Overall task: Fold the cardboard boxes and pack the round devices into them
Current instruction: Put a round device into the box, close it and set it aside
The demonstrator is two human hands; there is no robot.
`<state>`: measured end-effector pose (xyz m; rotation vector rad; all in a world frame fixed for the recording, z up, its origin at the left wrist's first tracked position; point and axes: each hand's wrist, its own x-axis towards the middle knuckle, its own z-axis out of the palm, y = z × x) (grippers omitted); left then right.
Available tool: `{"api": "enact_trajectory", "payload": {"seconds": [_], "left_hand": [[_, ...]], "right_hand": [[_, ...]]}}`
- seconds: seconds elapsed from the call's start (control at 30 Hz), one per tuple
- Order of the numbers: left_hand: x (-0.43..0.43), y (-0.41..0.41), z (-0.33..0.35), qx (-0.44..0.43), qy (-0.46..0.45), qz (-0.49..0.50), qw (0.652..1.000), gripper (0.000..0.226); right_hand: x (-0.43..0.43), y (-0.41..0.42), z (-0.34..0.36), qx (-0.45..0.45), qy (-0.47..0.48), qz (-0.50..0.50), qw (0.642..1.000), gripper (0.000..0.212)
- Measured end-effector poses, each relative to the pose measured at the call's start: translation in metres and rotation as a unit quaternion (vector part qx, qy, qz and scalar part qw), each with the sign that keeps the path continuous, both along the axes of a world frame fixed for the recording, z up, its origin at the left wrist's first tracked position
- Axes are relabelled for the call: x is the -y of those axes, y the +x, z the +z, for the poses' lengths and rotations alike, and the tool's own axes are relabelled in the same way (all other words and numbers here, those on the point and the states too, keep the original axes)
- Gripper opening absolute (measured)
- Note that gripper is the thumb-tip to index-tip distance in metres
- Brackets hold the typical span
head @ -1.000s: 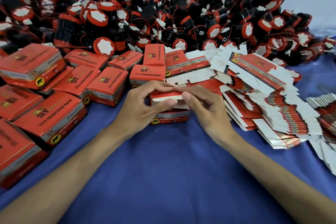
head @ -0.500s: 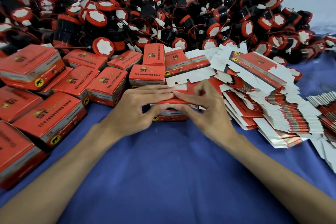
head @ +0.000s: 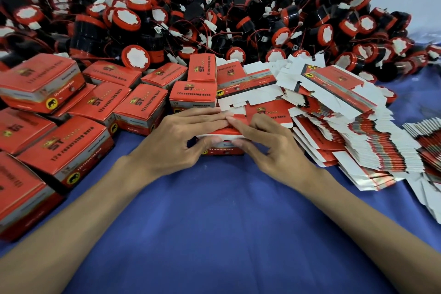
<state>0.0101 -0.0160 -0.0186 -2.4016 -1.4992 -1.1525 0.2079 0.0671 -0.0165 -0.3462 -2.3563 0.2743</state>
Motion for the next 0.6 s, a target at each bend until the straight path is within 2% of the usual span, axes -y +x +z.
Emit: {"api": "enact_trajectory", "payload": {"seconds": [0.17, 0.23, 0.43, 0.5, 0.6], "left_hand": [[-0.001, 0.001, -0.004, 0.075, -0.11, 0.0, 0.991, 0.044], [-0.002, 0.003, -0.004, 0.094, -0.124, 0.001, 0.988, 0.044], [-0.002, 0.004, 0.0, 0.017, -0.034, -0.004, 0.999, 0.041], [-0.003, 0.004, 0.001, 0.006, -0.03, -0.004, 1.0, 0.039], [-0.001, 0.005, 0.001, 0.002, -0.075, -0.004, 0.997, 0.046]], "right_hand": [[0.0, -0.002, -0.004, -0.016, -0.056, -0.004, 0.998, 0.043], [-0.002, 0.0, -0.002, -0.006, -0.059, 0.0, 0.998, 0.043], [-0.003, 0.008, 0.002, 0.063, -0.01, 0.001, 0.998, 0.047], [-0.002, 0.008, 0.001, 0.054, -0.036, -0.006, 0.998, 0.047], [-0.002, 0.006, 0.002, 0.018, -0.102, -0.024, 0.994, 0.044]]}}
